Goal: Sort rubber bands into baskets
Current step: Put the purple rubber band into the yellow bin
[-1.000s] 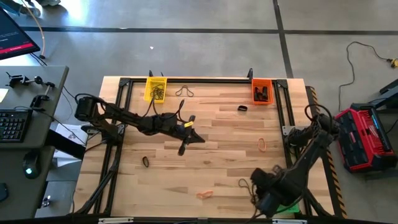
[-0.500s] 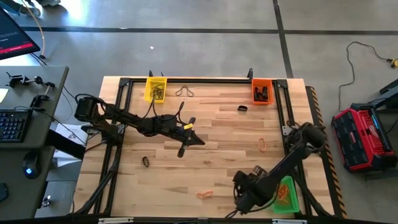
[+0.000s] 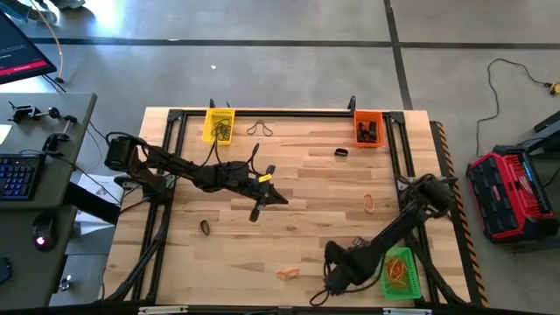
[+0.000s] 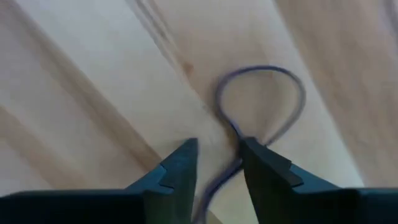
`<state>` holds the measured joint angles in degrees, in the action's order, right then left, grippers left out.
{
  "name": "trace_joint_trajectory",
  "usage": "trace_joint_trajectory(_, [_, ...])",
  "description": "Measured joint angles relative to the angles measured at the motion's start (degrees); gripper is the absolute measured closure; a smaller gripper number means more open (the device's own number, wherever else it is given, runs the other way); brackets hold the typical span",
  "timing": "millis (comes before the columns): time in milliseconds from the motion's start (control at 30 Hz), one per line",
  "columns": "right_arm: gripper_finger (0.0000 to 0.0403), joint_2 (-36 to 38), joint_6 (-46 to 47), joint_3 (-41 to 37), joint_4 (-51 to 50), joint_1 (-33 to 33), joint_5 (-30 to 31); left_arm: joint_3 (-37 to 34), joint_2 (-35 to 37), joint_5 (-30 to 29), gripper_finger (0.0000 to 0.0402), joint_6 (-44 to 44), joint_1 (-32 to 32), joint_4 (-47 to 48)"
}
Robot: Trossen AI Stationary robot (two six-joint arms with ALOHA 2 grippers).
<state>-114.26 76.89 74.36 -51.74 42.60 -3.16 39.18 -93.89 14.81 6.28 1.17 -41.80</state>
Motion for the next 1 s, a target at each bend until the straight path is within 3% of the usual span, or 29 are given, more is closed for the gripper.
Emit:
trace_joint_trajectory(333, [0.0396, 2.7, -6.4, -2.5, 3.0, 0.1, 2.0, -4.2, 0.0, 0.0, 0.0401, -1.7, -0.4, -5.8])
trace_joint_trajectory(500, [0.0398, 7.2, -8.1, -2.6, -0.3, -0.4, 7.9, -8.6, 0.0, 0.0, 0.0401, -5.5, -1.2, -12.1])
trace_joint_trajectory(767, [0.0402, 12.7, -13.1, -2.6, -4.3, -3.4, 17.3, -9.4, 0.0, 0.0, 0.0401, -6.1, -0.7, -12.2])
trace_joint_trajectory(867, [0.0402, 13.3, -10.8, -2.5, -4.2, -4.6, 16.2, -9.4, 0.0, 0.1, 0.0401, -6.2, -0.5, -12.1])
trace_joint_trajectory(1000, [0.0396, 12.8, -4.3, -2.5, -1.6, -4.6, 9.6, -9.4, 0.0, 0.0, 0.0401, -6.1, 0.2, -11.6])
